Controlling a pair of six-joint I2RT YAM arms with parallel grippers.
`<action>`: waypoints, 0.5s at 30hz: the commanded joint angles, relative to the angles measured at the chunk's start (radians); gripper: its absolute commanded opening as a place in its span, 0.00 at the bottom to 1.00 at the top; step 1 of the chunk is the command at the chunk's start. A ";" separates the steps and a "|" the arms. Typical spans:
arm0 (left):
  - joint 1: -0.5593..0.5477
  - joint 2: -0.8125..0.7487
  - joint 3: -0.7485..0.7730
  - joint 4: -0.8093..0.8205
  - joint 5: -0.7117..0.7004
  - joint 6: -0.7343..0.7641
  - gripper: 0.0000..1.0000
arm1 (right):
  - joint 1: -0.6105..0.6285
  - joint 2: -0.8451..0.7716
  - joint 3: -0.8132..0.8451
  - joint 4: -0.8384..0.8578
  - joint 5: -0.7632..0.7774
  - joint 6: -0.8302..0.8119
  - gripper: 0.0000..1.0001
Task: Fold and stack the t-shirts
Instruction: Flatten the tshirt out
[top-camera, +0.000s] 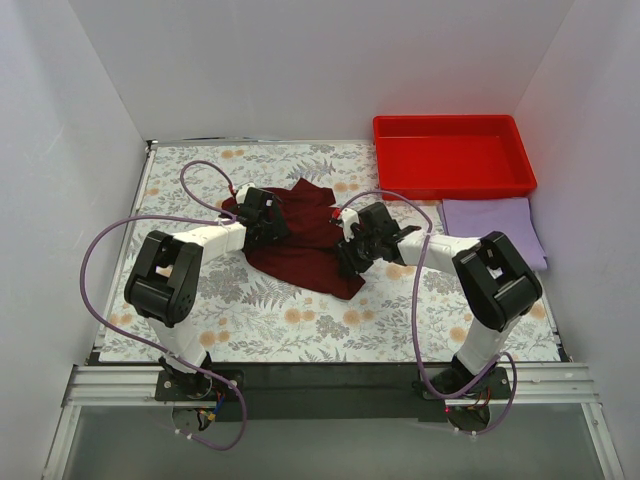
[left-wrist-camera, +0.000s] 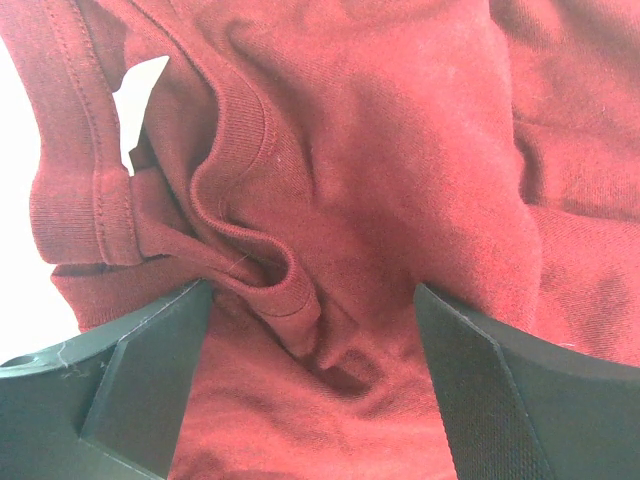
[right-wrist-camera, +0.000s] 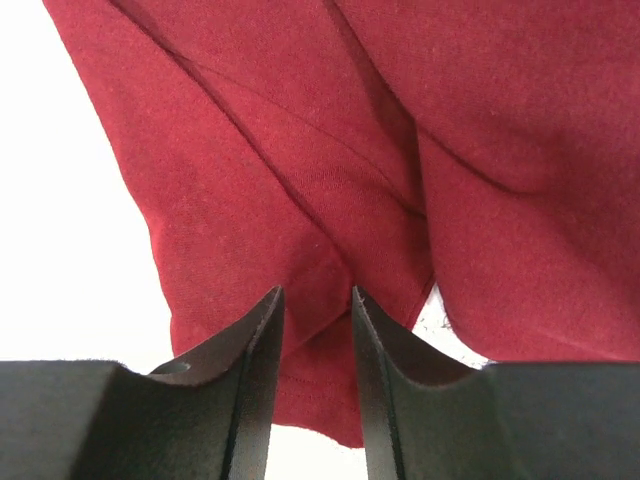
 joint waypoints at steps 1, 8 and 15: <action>0.006 0.012 -0.034 -0.074 0.023 0.001 0.82 | 0.001 0.023 0.049 0.004 -0.033 -0.015 0.38; 0.006 0.015 -0.033 -0.077 0.025 0.002 0.82 | -0.002 0.051 0.058 0.005 0.024 -0.008 0.33; 0.006 0.030 -0.019 -0.082 0.023 0.002 0.82 | 0.007 -0.032 0.055 -0.007 -0.102 0.014 0.01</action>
